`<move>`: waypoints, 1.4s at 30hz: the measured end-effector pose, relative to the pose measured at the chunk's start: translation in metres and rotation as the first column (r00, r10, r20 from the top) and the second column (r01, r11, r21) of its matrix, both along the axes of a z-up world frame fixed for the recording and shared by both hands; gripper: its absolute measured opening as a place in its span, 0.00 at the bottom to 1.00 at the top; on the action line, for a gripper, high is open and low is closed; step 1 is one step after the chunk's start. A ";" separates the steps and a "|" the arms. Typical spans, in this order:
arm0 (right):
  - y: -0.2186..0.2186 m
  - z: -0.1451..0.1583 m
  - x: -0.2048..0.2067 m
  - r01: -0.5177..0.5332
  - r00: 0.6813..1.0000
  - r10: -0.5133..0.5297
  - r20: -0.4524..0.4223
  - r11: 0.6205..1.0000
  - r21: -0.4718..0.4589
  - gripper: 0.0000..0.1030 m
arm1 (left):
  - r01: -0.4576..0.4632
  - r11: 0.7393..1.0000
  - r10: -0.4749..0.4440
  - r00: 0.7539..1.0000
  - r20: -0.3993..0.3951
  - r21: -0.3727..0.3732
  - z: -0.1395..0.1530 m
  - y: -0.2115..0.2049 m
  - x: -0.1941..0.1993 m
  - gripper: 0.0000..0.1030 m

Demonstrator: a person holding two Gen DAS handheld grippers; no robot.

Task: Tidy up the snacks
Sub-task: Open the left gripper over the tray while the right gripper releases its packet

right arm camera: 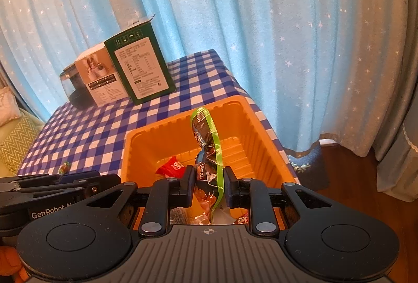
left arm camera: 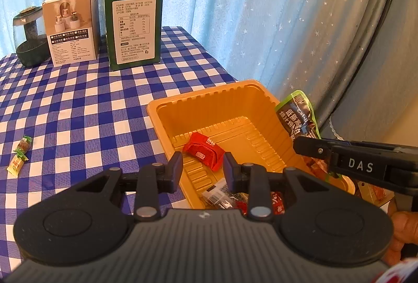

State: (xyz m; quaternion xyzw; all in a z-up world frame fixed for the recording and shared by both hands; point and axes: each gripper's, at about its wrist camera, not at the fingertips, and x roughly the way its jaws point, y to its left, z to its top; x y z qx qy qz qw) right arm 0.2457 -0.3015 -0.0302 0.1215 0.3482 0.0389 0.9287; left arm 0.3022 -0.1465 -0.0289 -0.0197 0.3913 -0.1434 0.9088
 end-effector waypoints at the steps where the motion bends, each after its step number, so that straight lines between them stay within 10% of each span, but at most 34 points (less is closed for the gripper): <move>1: 0.000 0.000 0.001 -0.003 1.000 0.003 -0.001 1.000 0.004 0.22 | 0.000 1.000 0.000 1.000 -0.001 0.000 0.000 0.000 0.000 0.29; 5: 0.001 0.001 0.003 -0.039 0.999 0.039 0.015 0.998 0.039 0.25 | 0.001 1.000 -0.001 1.000 -0.005 -0.002 0.000 0.002 -0.003 0.29; 8: -0.001 0.001 0.000 -0.016 1.000 0.015 0.018 0.999 0.043 0.62 | -0.001 1.000 0.001 1.000 -0.005 0.003 -0.001 0.006 -0.009 0.29; 20: -0.008 0.012 -0.041 0.044 0.999 -0.044 -0.007 0.997 0.063 0.63 | -0.034 0.999 0.034 0.999 -0.014 -0.019 0.008 0.023 -0.047 0.34; 42: 0.041 0.037 -0.146 0.035 0.998 -0.036 -0.045 0.999 -0.022 0.74 | -0.048 0.998 0.050 0.998 0.049 -0.044 0.054 0.062 -0.147 0.81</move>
